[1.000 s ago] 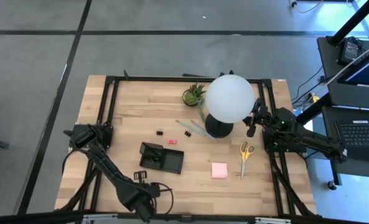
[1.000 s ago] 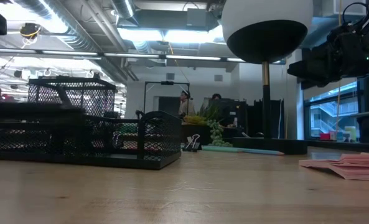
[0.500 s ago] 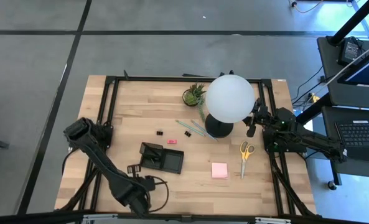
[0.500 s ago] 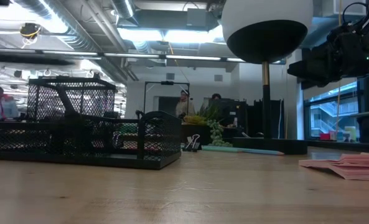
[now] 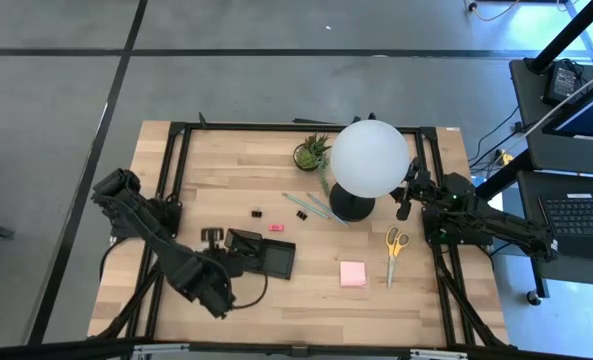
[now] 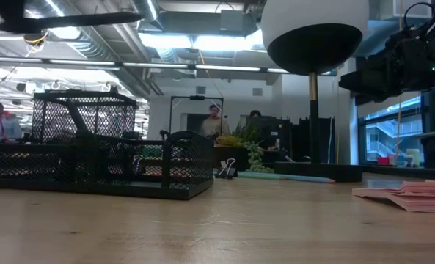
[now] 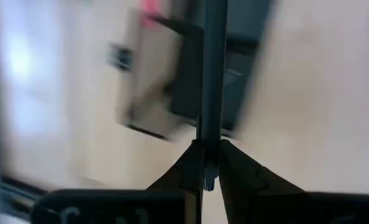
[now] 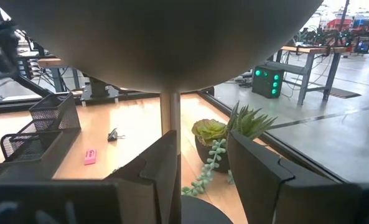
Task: Pick and place office supplies into organizer
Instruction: Put the black pen into the desk organizer
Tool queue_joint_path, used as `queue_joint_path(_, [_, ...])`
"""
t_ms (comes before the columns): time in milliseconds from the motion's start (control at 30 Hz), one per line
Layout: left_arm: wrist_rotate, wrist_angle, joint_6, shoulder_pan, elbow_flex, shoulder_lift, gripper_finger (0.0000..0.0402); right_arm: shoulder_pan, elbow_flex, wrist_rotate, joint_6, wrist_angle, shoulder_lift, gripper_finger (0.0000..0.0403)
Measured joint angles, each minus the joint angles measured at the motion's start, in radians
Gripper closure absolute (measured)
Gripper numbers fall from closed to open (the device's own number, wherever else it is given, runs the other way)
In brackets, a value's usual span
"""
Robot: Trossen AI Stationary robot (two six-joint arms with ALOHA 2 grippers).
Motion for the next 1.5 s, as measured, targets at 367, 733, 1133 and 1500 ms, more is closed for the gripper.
queue_joint_path(367, [-0.596, -0.105, 0.748, 0.079, -0.001, -0.02, 0.0373, 0.0, 0.0, 0.0, -0.001, 0.0, 0.0, 0.0258])
queue_joint_path(733, [-0.593, -0.103, 1.216, 0.139, -0.002, -0.02, 0.0373, 0.0, 0.0, 0.0, -0.002, 0.0, 0.0, 0.0258])
queue_joint_path(1133, [-0.602, -0.102, 1.236, 0.128, -0.023, -0.02, 0.0373, 0.0, 0.0, 0.0, 0.051, 0.0, 0.0, 0.0258])
queue_joint_path(1500, [-0.65, -0.103, 1.155, 0.112, -0.191, -0.027, 0.0373, 0.0, 0.0, 0.0, 0.054, 0.0, 0.0, 0.0258])
